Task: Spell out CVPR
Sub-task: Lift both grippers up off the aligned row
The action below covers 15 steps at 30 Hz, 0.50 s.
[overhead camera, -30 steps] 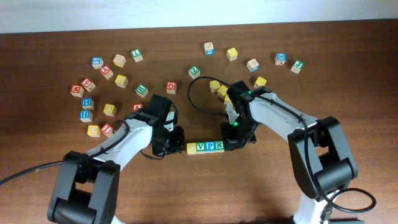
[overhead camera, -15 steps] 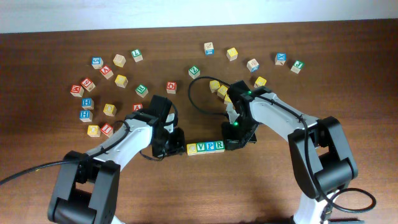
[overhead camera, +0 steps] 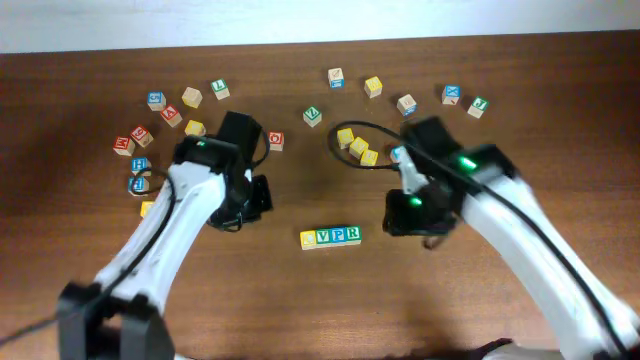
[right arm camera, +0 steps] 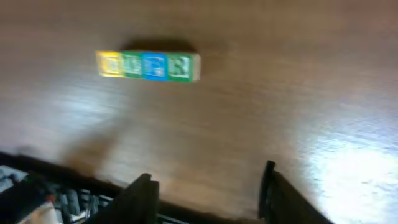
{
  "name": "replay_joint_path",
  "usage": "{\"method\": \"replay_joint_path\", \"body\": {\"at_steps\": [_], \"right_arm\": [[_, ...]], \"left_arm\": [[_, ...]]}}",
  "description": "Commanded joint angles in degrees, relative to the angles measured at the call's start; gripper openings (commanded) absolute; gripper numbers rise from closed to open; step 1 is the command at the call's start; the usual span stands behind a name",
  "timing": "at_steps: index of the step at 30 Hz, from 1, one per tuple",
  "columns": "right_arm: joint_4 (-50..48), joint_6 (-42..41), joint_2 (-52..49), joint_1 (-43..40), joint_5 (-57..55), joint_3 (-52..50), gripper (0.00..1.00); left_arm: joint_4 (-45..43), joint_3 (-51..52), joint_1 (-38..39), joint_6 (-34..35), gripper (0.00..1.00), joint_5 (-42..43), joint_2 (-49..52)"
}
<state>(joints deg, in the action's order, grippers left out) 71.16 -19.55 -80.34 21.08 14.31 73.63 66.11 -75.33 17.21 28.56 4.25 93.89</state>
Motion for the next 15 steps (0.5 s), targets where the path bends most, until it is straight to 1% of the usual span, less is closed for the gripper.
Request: {"method": "replay_joint_path", "body": {"at_steps": [1,2,3,7,10,12,15], "right_arm": [[2.58,-0.68,13.22,-0.11,-4.44,0.85,0.96],[3.67,-0.66,16.68,-0.11,-4.98,0.85,0.99],[5.09,-0.70,21.18,-0.11,-5.44,0.85,0.98],[7.34,-0.87,35.23,-0.11,-6.16,0.22,0.98],[8.20,-0.87,42.69,-0.11,-6.19,-1.40,0.98],[9.18,-0.83,45.59,-0.11,-6.21,-3.08,0.98],[9.73,-0.83,46.60,-0.11,-6.19,-4.96,0.98]], "left_arm": [[1.20,-1.81,-0.13,0.07,0.44,-0.85,-10.54],[1.90,-1.81,-0.13,0.09,0.68,-0.87,-12.48],[3.04,-1.81,-0.13,0.09,1.00,-0.87,-14.71],[7.50,-1.55,1.07,0.07,0.99,-0.87,-19.32],[8.24,-0.81,7.04,0.94,0.99,-1.97,-21.40],[8.15,-0.04,13.86,5.60,1.00,-10.19,-22.49],[8.17,0.35,24.00,12.48,0.99,-18.97,-22.77]]}}
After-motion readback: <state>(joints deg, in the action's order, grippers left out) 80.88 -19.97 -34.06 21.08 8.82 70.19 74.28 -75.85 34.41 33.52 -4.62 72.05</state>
